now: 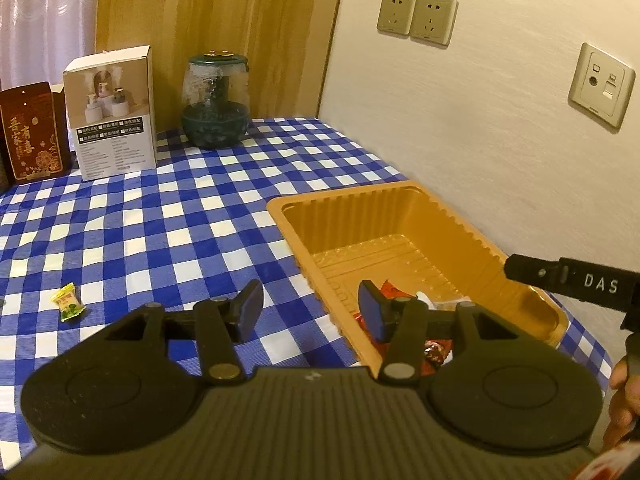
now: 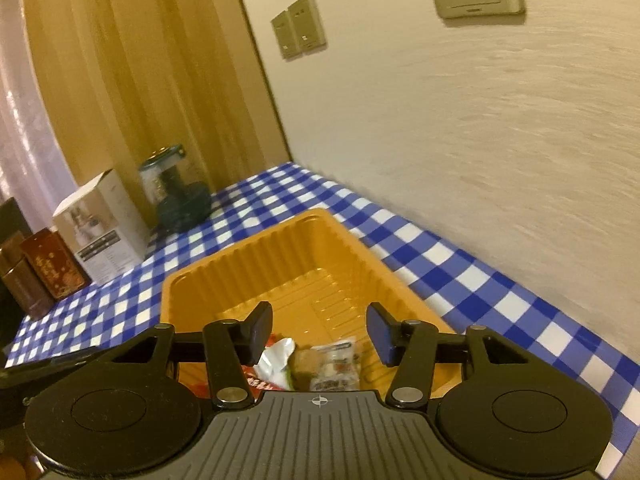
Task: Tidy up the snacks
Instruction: 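Open the left tool and the right tool to drop both snacks into the tray, then move both tools back toward the remaining candies on the tablecloth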
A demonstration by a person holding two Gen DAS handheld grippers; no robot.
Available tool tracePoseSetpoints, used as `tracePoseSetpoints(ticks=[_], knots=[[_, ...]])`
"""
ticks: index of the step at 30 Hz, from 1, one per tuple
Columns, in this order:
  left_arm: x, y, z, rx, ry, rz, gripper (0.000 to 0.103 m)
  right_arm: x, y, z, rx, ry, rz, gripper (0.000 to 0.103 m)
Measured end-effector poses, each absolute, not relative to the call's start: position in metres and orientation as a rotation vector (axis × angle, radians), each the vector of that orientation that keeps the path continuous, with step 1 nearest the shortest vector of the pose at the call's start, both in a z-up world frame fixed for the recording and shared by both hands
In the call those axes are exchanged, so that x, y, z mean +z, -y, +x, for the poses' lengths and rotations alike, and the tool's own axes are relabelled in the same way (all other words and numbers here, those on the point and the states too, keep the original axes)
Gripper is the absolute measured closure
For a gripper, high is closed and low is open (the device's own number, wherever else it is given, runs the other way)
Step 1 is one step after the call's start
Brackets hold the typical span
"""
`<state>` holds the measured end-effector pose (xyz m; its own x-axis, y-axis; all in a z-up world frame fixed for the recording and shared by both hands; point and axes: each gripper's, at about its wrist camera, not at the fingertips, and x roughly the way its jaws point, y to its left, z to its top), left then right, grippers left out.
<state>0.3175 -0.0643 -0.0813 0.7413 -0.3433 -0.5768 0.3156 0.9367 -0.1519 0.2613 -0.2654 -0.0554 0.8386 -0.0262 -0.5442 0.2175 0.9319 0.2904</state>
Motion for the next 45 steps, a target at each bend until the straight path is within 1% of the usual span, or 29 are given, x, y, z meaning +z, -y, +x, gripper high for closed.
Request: tracePoseSetpoints(ticks=[11,20,40,45], knots=[[-0.079,0.054,0.315,-0.347,-0.633,-0.040,0.052,-0.053,0.268,0.256,-0.186,-0.536,0.354,0.050],[-0.077,0.034,0.313,-0.298,-0.632,-0.037,0.051,-0.047,0.240,0.261,-0.096,-0.520,0.289,0.050],[-0.078,-0.072,0.300,-0.076,-0.640,-0.092,0.049,-0.043,0.140,0.282,0.124,-0.511,0.156,0.050],[-0.078,-0.102,0.297,-0.004,-0.637,-0.115,0.046,-0.044,0.113,0.290,0.184,-0.507,0.117,0.050]])
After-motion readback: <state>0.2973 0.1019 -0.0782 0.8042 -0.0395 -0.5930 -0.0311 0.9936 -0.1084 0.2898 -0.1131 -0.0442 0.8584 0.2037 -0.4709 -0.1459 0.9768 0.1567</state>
